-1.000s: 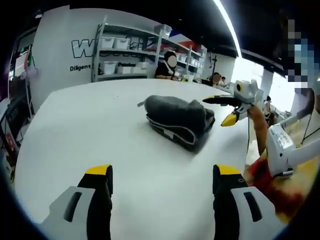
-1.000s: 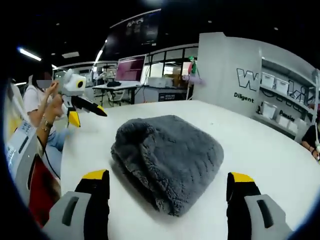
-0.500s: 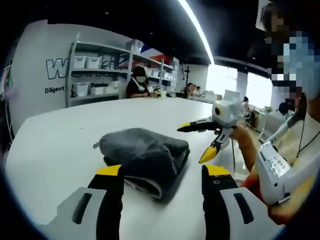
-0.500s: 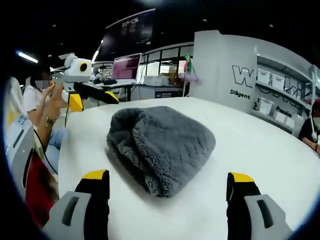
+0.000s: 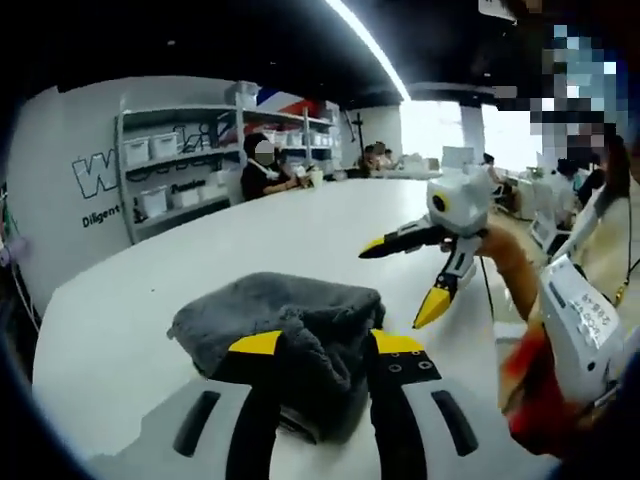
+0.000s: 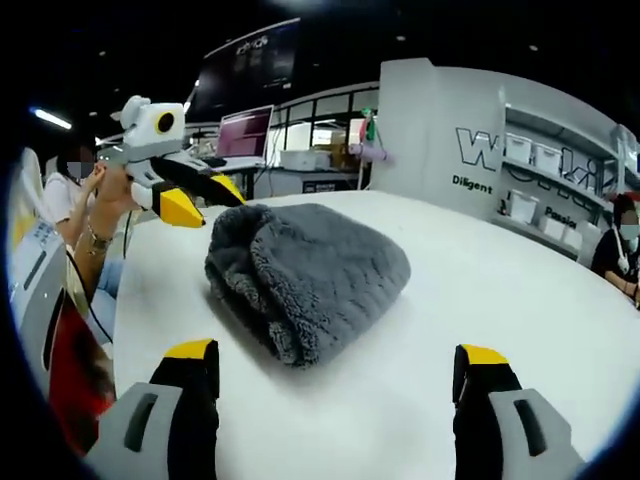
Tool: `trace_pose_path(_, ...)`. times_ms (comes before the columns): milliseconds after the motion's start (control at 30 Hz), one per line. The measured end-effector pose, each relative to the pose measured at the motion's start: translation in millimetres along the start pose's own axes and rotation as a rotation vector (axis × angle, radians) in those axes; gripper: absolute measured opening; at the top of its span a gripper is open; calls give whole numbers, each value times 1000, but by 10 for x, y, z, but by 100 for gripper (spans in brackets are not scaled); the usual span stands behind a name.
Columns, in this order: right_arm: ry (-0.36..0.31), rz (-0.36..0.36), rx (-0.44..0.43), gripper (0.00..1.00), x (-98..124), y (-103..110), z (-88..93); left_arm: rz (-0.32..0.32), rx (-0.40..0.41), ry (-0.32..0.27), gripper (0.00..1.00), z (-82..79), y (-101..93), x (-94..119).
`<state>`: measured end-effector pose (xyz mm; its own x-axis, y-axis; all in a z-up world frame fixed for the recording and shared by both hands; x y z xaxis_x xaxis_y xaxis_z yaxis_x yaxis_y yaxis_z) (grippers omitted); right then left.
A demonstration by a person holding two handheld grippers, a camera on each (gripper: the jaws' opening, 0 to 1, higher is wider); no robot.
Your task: Fold the towel on the table until its edges align and the towel forms a compact rectangular stack.
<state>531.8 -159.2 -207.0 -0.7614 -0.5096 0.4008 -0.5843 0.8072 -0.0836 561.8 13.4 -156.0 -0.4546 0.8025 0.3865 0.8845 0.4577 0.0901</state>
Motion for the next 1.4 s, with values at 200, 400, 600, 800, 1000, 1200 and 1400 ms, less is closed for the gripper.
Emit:
trace_pose_path(200, -1, 12, -9, 99, 31, -38, 34, -71, -9, 14, 21, 32, 96, 11)
trace_pose_path(400, 8, 13, -8, 99, 19, -43, 66, -67, -17, -30, 7, 23, 116, 78)
trace_pose_path(600, 12, 11, -1, 99, -2, -23, 51, -56, -12, -31, 4, 79, 141, 161)
trace_pose_path(800, 21, 10, 11, 99, -13, 15, 31, -37, -67, -31, 4, 160, 147, 284)
trace_pose_path(1000, 45, 12, 29, 99, -35, 50, 42, -1, -103, 63, 4, 394, 163, 322)
trace_pose_path(1200, 51, 7, 29, 99, -32, 62, 36, 32, -139, 116, 4, 534, 135, 256)
trace_pose_path(1400, 67, 4, 37, 98, -25, 87, 64, 31, -166, 140, 4, 625, 178, 157)
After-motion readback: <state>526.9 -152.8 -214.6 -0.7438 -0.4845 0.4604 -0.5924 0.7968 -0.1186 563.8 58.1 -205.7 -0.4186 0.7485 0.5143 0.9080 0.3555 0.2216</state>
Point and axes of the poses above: the point that each gripper's makers call its tool centre point, and the gripper's own axes: x roughly backward along the fingers, y roughly to its left, z roughly out of its underside, the point moved 3 cm from there along x, roughly backward along the fingers, and after that the axes turned 1 degree about z, right-handed, at the moved point
